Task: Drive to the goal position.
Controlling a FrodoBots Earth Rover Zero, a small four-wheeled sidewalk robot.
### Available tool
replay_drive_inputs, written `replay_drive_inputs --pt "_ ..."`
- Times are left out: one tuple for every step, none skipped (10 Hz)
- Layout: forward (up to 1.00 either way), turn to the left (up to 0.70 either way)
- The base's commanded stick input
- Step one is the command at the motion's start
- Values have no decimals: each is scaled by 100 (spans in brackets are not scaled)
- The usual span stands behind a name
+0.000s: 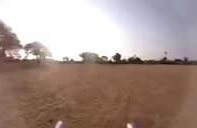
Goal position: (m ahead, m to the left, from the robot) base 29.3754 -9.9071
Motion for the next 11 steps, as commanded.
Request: replay_drive_inputs --pt "70 0" --pt "70 0" --pt "70 0" --pt "70 0" --pt "70 0" --pt "70 0" --pt "70 0" --pt "70 0" --pt "70 0" --pt "70 0" --pt "70 0"
